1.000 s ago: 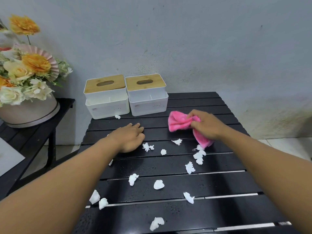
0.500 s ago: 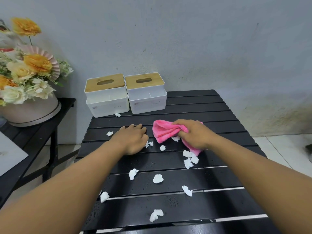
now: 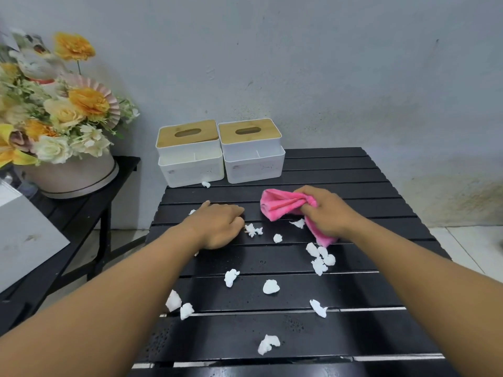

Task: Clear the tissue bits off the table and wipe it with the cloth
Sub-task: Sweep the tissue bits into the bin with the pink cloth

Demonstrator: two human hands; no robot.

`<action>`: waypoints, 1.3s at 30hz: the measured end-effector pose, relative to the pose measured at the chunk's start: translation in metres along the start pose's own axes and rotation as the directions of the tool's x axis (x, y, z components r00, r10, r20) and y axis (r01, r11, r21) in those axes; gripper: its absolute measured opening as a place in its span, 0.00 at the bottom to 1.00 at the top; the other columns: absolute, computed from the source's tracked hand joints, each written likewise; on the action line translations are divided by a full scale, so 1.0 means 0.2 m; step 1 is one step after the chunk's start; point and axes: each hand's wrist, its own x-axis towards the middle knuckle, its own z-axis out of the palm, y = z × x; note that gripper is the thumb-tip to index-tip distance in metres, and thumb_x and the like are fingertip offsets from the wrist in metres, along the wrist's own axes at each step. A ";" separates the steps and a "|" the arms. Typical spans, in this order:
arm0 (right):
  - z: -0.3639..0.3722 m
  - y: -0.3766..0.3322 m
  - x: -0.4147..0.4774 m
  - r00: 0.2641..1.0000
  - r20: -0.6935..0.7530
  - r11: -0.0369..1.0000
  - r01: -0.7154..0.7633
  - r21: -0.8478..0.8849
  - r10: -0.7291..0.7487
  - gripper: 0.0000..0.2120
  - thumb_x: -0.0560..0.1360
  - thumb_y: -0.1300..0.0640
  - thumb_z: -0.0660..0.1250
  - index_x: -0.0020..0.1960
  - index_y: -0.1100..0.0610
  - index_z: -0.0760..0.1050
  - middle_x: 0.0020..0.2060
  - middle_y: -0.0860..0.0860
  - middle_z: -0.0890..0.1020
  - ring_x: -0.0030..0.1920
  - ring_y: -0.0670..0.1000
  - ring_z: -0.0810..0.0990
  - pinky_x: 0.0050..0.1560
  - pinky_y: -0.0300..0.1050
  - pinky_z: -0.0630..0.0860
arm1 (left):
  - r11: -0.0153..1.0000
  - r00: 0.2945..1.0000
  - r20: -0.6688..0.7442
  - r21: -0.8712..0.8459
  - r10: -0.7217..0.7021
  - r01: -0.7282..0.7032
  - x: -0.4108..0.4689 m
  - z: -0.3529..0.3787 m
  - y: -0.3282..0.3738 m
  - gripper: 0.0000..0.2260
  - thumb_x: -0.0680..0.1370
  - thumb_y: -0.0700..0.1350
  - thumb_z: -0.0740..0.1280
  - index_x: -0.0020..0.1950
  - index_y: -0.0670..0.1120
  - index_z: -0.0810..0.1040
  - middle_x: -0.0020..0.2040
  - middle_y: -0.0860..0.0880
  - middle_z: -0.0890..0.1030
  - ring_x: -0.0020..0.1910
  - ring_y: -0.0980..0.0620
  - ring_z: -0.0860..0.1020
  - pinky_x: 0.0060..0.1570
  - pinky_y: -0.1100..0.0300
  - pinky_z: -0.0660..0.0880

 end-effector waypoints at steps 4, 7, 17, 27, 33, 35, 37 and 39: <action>0.04 -0.10 0.02 0.989 0.127 0.997 0.081 -0.002 -0.080 0.11 0.80 0.56 0.59 0.52 0.43 0.77 0.47 0.41 0.83 0.50 0.45 0.80 0.56 0.48 0.76 | 1.000 0.998 -0.060 -0.001 0.025 -0.025 -0.04 -0.01 -0.07 0.14 0.81 0.47 0.50 0.50 0.44 0.74 0.48 0.47 0.79 0.61 0.44 0.75 0.76 0.42 0.54; 0.00 -0.13 0.07 0.994 0.054 0.996 0.088 0.031 -0.090 0.12 0.80 0.59 0.59 0.54 0.46 0.78 0.47 0.42 0.83 0.50 0.46 0.80 0.55 0.48 0.75 | 0.999 0.985 -0.165 -0.024 -0.042 0.039 -0.08 -0.05 -0.16 0.19 0.81 0.47 0.50 0.64 0.46 0.76 0.64 0.47 0.79 0.65 0.43 0.74 0.75 0.44 0.57; 0.31 -0.32 0.28 1.000 -0.022 0.977 0.004 -0.215 -0.009 0.15 0.80 0.55 0.57 0.65 0.45 0.72 0.54 0.51 0.83 0.55 0.57 0.78 0.56 0.53 0.74 | 0.966 0.943 -0.210 -0.089 -0.257 0.243 -0.11 -0.02 -0.47 0.11 0.79 0.49 0.53 0.45 0.46 0.71 0.44 0.48 0.77 0.46 0.43 0.76 0.42 0.52 0.71; 0.37 -0.43 0.31 0.992 -0.020 0.985 0.125 -0.118 -0.128 0.11 0.79 0.55 0.58 0.57 0.42 0.73 0.47 0.45 0.83 0.49 0.53 0.79 0.53 0.53 0.76 | 0.965 0.933 -0.256 -0.140 -0.252 0.222 -0.14 -0.01 -0.52 0.09 0.78 0.46 0.54 0.44 0.44 0.71 0.44 0.46 0.78 0.45 0.42 0.75 0.40 0.52 0.69; 0.50 -0.61 0.36 0.894 -0.294 0.909 0.229 -0.349 -0.338 0.13 0.80 0.56 0.58 0.64 0.47 0.70 0.37 0.46 0.78 0.41 0.56 0.77 0.38 0.47 0.66 | 0.973 0.927 -0.305 -0.144 -0.218 0.182 -0.19 0.02 -0.54 0.09 0.80 0.43 0.55 0.44 0.43 0.70 0.44 0.50 0.73 0.43 0.49 0.68 0.44 0.55 0.59; 0.55 -0.65 0.41 0.895 -0.254 0.884 0.250 -0.396 -0.367 0.14 0.81 0.56 0.57 0.65 0.48 0.71 0.45 0.48 0.81 0.46 0.55 0.78 0.39 0.47 0.66 | 0.974 0.925 -0.315 -0.146 -0.213 0.175 -0.19 0.02 -0.54 0.08 0.80 0.43 0.55 0.43 0.43 0.70 0.43 0.50 0.71 0.43 0.49 0.67 0.44 0.55 0.59; 0.60 -0.66 0.47 0.917 -0.179 0.851 0.238 -0.468 -0.355 0.15 0.80 0.58 0.57 0.66 0.49 0.70 0.55 0.50 0.81 0.52 0.57 0.79 0.39 0.48 0.67 | 0.972 0.926 -0.310 -0.158 -0.215 0.173 -0.19 0.01 -0.55 0.08 0.80 0.43 0.55 0.44 0.43 0.70 0.43 0.50 0.73 0.43 0.48 0.69 0.44 0.55 0.59; 0.63 -0.65 0.50 0.945 -0.082 0.828 0.233 -0.510 -0.317 0.15 0.80 0.58 0.57 0.65 0.50 0.69 0.56 0.52 0.80 0.54 0.58 0.79 0.40 0.48 0.69 | 0.971 0.931 -0.292 -0.166 -0.217 0.174 -0.19 0.01 -0.56 0.08 0.79 0.44 0.55 0.44 0.43 0.70 0.45 0.47 0.75 0.44 0.45 0.71 0.42 0.55 0.59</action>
